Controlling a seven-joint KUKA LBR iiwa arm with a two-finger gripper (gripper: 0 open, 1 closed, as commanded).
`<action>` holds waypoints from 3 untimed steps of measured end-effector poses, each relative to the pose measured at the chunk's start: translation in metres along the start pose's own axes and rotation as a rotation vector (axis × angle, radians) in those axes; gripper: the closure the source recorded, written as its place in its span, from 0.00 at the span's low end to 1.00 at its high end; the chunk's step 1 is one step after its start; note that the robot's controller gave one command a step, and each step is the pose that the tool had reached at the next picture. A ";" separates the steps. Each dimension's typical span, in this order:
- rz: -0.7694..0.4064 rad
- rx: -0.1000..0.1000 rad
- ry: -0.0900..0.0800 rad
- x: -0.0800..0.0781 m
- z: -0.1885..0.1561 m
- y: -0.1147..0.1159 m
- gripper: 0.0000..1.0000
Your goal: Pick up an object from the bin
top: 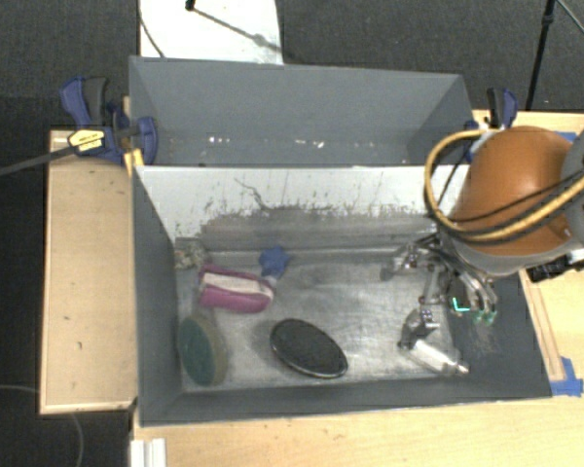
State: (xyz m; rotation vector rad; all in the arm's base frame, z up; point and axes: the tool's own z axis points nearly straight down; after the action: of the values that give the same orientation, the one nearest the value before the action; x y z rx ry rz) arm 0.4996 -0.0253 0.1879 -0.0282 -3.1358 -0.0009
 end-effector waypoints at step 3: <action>-0.065 0.001 -0.013 0.020 0.067 -0.079 0.00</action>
Offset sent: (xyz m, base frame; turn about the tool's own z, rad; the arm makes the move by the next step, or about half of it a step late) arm -0.0114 -0.0963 -0.1179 -0.2583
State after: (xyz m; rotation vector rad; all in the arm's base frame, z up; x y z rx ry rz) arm 0.4782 -0.1034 0.1206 0.0744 -3.1482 0.0006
